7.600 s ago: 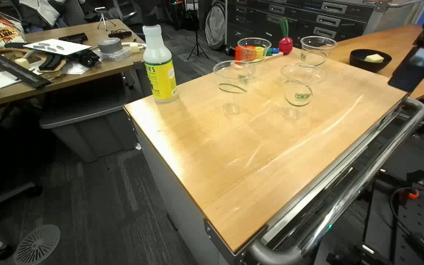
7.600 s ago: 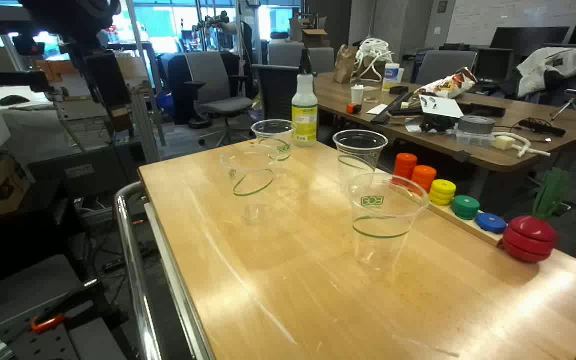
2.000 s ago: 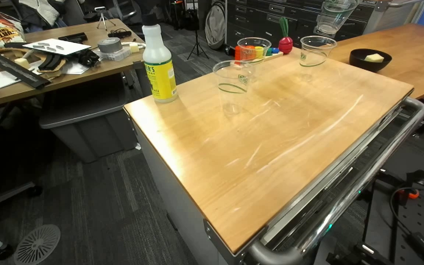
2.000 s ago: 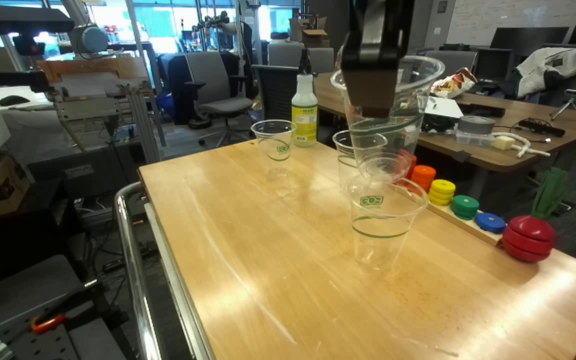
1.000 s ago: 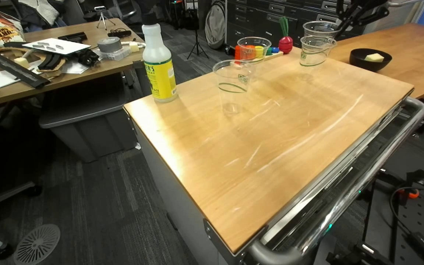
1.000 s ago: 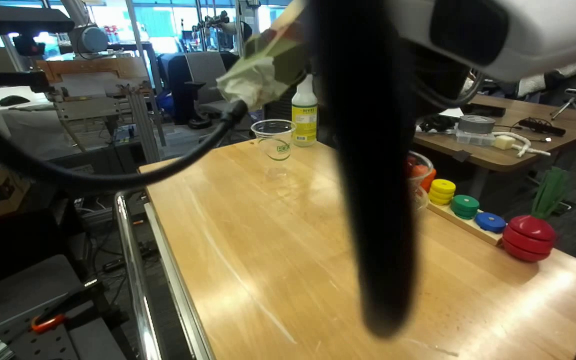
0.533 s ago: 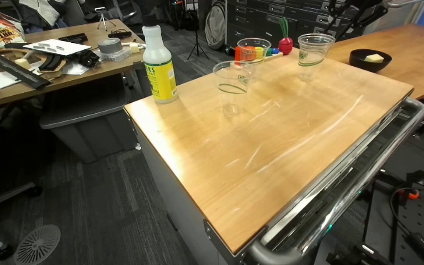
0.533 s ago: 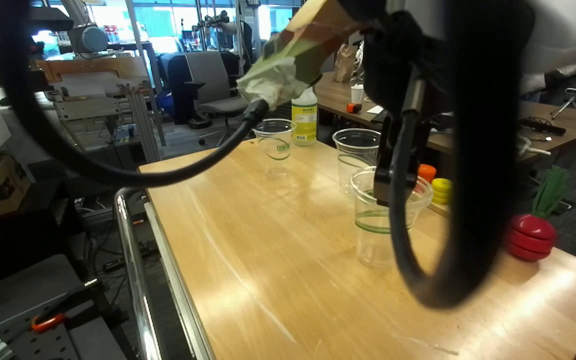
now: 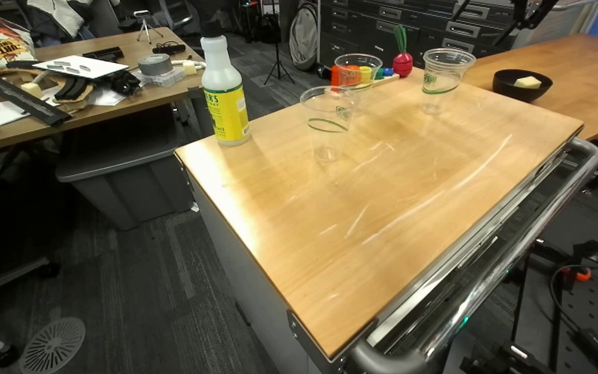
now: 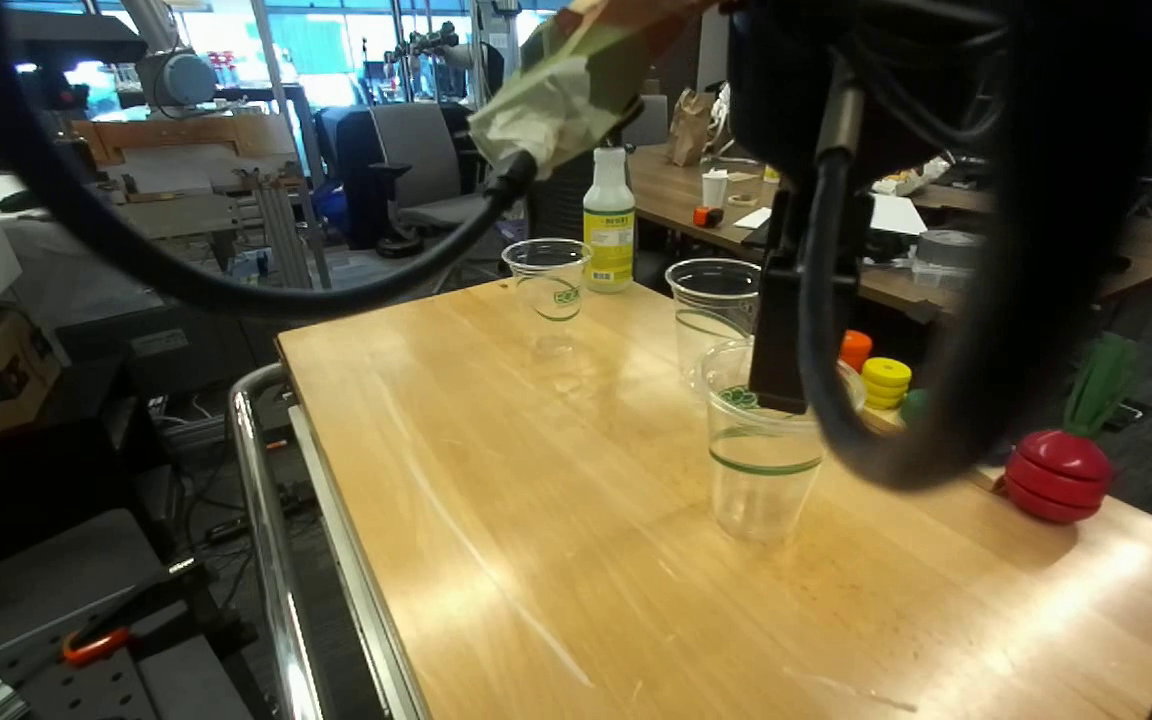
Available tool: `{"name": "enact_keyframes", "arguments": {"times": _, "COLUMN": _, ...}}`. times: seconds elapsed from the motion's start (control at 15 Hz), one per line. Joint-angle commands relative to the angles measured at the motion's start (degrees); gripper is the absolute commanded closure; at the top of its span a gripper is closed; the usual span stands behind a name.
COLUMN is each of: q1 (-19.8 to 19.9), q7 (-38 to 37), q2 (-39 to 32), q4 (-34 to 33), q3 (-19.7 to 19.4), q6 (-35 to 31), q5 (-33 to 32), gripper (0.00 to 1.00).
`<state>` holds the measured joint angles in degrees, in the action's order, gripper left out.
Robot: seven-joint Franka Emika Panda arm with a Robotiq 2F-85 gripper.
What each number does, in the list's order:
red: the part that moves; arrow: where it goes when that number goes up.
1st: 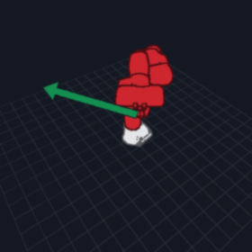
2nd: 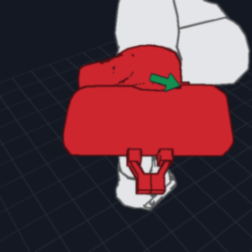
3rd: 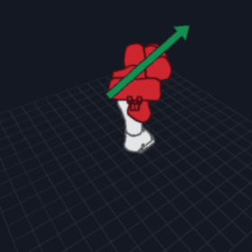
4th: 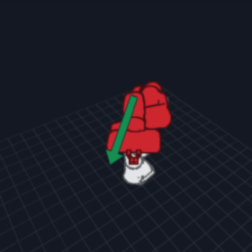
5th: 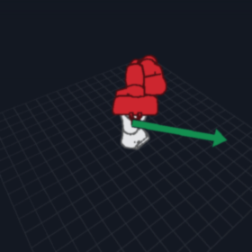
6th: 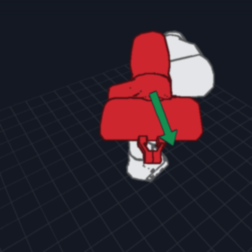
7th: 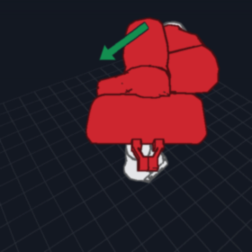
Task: Stack the cups
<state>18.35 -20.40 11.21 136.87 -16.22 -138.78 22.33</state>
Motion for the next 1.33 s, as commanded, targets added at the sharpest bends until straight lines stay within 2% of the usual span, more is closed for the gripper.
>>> {"name": "enact_keyframes", "arguments": {"times": 0.0, "q1": -0.2, "q7": -2.4, "q2": 0.3, "q4": -0.6, "q3": 1.3, "q6": -0.3, "q5": -4.1, "gripper": 0.00}}
{"name": "enact_keyframes", "arguments": {"times": 0.27, "q1": 0.0, "q7": -6.4, "q2": -2.1, "q4": -1.0, "q3": 3.0, "q6": -0.2, "q5": -10.3, "gripper": 0.01}}
{"name": "enact_keyframes", "arguments": {"times": 0.73, "q1": -0.1, "q7": -11.6, "q2": -5.2, "q4": -2.1, "q3": 3.5, "q6": 0.9, "q5": -15.9, "gripper": 0.00}}
{"name": "enact_keyframes", "arguments": {"times": 0.8, "q1": -0.2, "q7": -12.0, "q2": -5.4, "q4": -2.1, "q3": 3.5, "q6": 1.0, "q5": -16.3, "gripper": 0.07}}
{"name": "enact_keyframes", "arguments": {"times": 0.87, "q1": -0.2, "q7": -12.3, "q2": -5.5, "q4": -2.2, "q3": 3.4, "q6": 1.1, "q5": -16.4, "gripper": 0.26}}
{"name": "enact_keyframes", "arguments": {"times": 1.27, "q1": -0.5, "q7": -12.5, "q2": -5.7, "q4": -2.8, "q3": 3.3, "q6": 1.3, "q5": -16.0, "gripper": 0.72}}
